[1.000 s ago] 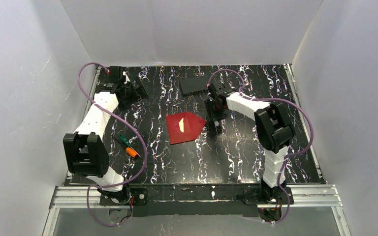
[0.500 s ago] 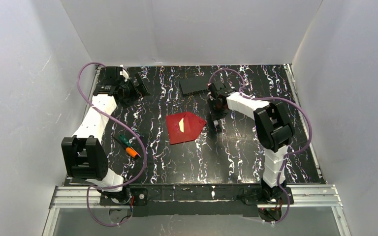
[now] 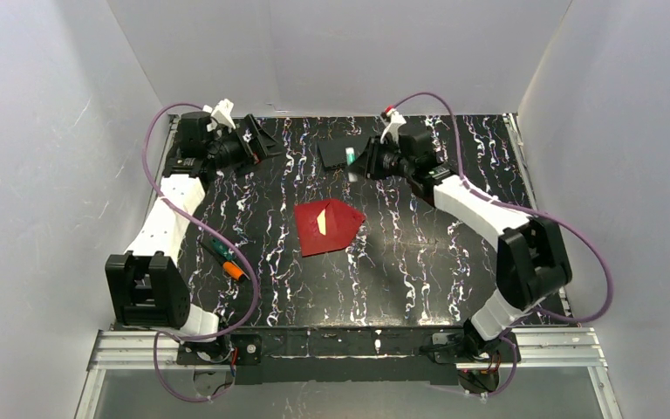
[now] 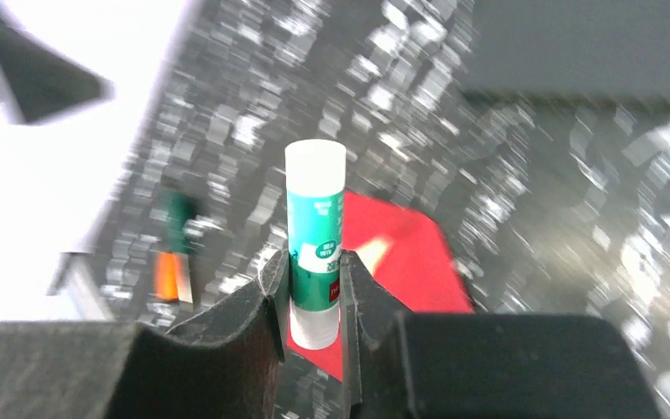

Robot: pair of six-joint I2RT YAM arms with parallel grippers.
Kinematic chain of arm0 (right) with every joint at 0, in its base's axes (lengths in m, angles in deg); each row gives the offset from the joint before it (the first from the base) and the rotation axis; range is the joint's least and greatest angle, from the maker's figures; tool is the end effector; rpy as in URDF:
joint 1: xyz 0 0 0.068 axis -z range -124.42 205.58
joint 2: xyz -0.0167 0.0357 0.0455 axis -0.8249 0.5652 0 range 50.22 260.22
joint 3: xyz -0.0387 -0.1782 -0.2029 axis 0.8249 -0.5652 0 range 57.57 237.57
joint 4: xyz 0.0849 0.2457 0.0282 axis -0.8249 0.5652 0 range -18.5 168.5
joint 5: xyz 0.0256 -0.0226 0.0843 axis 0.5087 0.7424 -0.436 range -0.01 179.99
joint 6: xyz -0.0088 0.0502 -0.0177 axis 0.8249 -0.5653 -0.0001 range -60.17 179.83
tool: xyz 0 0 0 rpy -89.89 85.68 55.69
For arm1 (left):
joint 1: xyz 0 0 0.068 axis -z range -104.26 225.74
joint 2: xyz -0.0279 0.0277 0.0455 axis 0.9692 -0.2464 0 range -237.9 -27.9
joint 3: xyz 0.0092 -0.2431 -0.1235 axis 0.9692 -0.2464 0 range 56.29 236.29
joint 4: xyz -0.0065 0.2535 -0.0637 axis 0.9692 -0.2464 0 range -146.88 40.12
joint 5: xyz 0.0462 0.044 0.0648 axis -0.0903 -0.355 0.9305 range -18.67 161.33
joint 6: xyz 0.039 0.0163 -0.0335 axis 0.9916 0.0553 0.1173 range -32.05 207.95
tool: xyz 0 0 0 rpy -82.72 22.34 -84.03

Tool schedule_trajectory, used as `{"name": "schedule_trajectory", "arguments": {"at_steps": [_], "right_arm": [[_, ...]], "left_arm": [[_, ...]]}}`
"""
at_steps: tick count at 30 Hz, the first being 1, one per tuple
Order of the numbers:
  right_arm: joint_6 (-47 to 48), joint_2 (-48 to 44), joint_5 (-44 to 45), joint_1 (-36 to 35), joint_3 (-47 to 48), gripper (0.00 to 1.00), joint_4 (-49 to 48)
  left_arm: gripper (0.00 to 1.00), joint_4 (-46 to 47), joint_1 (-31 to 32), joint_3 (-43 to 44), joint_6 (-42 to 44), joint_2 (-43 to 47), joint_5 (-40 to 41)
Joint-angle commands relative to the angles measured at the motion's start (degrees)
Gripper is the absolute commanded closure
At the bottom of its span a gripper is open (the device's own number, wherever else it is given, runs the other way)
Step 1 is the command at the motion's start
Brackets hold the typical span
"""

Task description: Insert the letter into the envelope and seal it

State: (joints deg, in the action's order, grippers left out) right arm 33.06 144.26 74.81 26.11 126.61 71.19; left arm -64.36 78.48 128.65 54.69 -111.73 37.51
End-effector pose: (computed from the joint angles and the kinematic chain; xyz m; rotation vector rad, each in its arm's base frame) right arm 0.3301 0.1974 0.2824 -0.2280 2.0876 0.8781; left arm 0.3355 -0.0361 0.3408 -0.1632 2.0764 -0.9870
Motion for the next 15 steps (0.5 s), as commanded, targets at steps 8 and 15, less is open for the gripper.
{"name": "schedule_trajectory", "arguments": {"at_steps": [8, 15], "right_arm": [[-29.3, -2.5, -22.6, -0.8, -6.2, 0.77, -50.2], [-30.0, -1.2, -24.4, -4.1, -4.3, 0.76, -50.1]], "left_arm": [[0.05, 19.1, 6.2, -1.1, -7.1, 5.4, -21.3], [0.11, 19.1, 11.8, 0.4, -7.7, 4.7, -14.5]]}}
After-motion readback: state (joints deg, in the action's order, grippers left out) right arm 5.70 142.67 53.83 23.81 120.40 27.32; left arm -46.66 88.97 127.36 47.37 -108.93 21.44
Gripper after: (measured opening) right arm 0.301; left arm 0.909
